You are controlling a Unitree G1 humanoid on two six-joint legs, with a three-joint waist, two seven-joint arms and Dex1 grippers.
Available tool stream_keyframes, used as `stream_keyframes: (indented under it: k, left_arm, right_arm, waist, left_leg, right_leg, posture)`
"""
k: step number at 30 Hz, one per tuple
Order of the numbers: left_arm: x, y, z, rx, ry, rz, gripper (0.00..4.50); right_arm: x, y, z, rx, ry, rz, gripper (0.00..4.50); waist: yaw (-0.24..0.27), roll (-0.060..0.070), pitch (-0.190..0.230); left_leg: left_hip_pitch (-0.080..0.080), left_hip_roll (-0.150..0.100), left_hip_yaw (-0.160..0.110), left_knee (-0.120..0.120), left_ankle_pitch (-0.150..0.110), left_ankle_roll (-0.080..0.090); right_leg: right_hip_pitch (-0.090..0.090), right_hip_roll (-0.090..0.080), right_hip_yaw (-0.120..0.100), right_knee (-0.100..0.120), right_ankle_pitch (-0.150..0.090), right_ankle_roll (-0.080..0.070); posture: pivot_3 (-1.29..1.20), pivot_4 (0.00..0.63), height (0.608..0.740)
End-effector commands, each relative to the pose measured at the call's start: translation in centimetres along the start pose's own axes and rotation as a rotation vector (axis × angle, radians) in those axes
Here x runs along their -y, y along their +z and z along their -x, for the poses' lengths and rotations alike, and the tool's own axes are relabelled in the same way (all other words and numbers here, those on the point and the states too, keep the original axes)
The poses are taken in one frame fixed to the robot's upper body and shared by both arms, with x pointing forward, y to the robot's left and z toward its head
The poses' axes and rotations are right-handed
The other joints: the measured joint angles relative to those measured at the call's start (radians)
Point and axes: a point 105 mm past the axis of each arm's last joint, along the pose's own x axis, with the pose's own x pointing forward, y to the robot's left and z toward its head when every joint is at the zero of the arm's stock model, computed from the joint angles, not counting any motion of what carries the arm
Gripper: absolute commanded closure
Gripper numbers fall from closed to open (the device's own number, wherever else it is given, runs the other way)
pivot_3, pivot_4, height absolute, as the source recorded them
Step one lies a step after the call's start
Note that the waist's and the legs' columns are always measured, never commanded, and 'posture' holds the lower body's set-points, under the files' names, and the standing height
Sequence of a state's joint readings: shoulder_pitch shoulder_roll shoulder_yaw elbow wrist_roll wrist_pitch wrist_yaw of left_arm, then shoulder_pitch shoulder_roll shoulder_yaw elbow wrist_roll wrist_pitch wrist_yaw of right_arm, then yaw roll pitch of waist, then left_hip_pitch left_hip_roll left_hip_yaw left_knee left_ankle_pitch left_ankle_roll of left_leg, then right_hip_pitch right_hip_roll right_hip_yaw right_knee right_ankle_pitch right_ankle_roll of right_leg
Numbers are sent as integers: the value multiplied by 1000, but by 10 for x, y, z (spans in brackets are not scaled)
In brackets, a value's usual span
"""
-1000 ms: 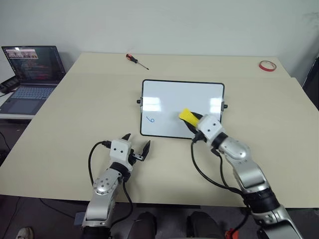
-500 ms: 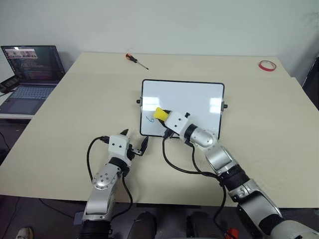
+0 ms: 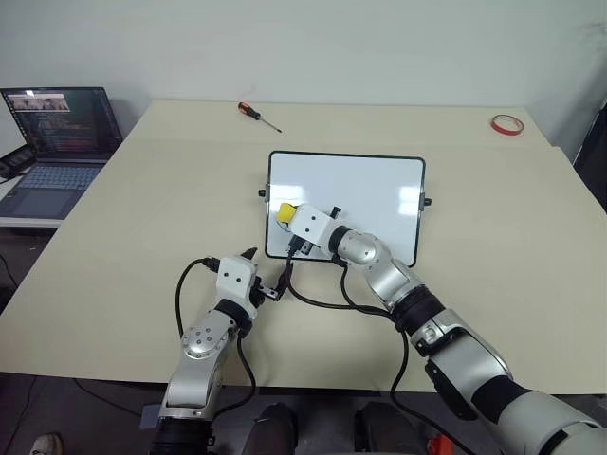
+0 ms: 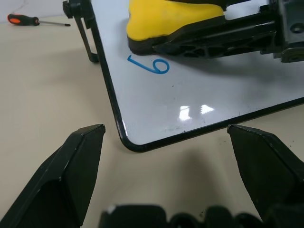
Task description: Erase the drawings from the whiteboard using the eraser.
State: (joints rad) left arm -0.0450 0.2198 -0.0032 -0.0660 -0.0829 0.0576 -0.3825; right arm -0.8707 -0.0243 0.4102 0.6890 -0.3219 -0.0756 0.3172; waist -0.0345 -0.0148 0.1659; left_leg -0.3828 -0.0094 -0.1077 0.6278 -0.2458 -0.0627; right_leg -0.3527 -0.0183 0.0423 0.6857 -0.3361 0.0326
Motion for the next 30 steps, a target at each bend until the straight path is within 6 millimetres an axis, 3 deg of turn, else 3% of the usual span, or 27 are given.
stream_keyframes:
  k: [1, 4, 9, 12, 15, 23, 25, 30]
  left_arm:
    - [3, 16, -3, 55, -16, -19, 0]
    - [2, 17, -3, 57, -16, -19, 0]
    - [0, 19, -5, 61, -11, -22, 0]
    - [-1, 19, -5, 62, -11, -23, 0]
    - [-1, 19, -6, 61, -10, -22, 0]
    - [2, 19, -9, 63, -28, -16, 0]
    - [2, 19, -10, 63, -32, -16, 0]
    - [3, 18, -12, 61, -55, -20, 0]
  right_arm:
    - [15, 6, -2, 10, -47, -3, 3223]
    - [7, 1, -3, -12, -13, 12, 3223]
    - [-30, -22, 7, -86, 162, 59, 3223]
    - [-37, -28, 12, -109, 206, 68, 3223]
    - [-30, -31, 14, -121, 173, 57, 3223]
    - [25, -37, 19, -155, -101, 23, 3223]
    - [26, -42, 23, -174, -110, 33, 3223]
    - [5, -52, 31, -197, -24, 71, 3223]
  waist:
    - [0, 0, 0]
    - [0, 0, 0]
    - [0, 0, 0]
    - [1, 0, 0]
    - [1, 0, 0]
    - [9, 0, 0]
    - [10, 0, 0]
    - [12, 0, 0]
  left_leg:
    - [0, 0, 0, 0, 0, 0]
    - [0, 0, 0, 0, 0, 0]
    - [1, 0, 0, 0, 0, 0]
    - [1, 0, 0, 0, 0, 0]
    - [1, 0, 0, 1, 0, 0]
    - [1, -1, -2, 1, 1, -1]
    - [1, -1, -2, 1, 1, -1]
    - [1, -2, -2, 1, 1, -1]
  right_leg:
    - [0, 0, 0, 0, 0, 0]
    - [0, 0, 0, 1, 0, 0]
    - [0, 0, 0, 1, 0, 0]
    - [0, 0, 0, 1, 0, 0]
    - [0, 0, 0, 3, 0, 0]
    - [0, 0, 0, 4, 0, 0]
    - [1, 0, 0, 5, 0, 0]
    - [1, -1, 0, 4, 0, 0]
  posture:
    - [0, 150, 740]
    - [0, 150, 740]
    - [0, 150, 740]
    - [0, 150, 740]
    - [0, 150, 740]
    - [0, 150, 740]
    - [0, 150, 740]
    - [0, 150, 740]
